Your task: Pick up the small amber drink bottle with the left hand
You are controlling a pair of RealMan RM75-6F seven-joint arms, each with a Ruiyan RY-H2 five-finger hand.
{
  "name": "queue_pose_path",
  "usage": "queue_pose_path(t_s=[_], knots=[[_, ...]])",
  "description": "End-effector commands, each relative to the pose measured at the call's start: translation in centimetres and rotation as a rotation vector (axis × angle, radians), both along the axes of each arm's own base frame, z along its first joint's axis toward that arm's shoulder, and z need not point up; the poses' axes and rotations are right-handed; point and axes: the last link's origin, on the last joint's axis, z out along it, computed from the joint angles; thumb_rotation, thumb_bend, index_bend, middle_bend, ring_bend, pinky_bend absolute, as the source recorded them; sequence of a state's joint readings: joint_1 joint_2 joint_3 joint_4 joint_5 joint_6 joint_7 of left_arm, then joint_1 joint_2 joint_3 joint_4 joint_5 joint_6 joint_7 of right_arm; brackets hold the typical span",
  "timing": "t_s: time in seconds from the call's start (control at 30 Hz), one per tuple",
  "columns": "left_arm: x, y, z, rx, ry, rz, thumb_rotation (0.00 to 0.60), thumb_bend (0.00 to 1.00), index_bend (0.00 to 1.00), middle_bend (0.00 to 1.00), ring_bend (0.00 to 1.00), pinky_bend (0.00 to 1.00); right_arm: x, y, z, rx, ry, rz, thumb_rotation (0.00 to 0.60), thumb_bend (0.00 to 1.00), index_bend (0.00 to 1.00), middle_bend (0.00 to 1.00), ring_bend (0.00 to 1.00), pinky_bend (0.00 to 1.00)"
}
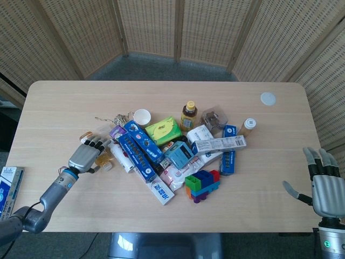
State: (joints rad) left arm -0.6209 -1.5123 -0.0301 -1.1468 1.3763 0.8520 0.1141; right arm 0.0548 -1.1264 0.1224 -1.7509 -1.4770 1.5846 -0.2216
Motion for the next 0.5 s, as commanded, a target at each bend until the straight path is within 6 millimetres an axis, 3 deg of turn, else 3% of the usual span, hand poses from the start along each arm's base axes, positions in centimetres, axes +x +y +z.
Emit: queue_pose_path(t_s=[0.03,0.5], knots=[[-0.1,0.0,0.1,-0.005,0.011,-0.004,0.6,0.35,0.0,0.0,0.0,0.0,0.0,0.0,0.0,0.0,0.0,0.0,0.0,0.19,0.0,0.12,0.0,0.0],[-1.1,-0.1,1.0,-0.032,0.053,0.029,0.6,0.35,0.0,0.0,0.0,0.0,0.2,0.0,0.0,0.0,0.001,0.009,0.0,0.2,0.0,0.12,0.0,0.0]])
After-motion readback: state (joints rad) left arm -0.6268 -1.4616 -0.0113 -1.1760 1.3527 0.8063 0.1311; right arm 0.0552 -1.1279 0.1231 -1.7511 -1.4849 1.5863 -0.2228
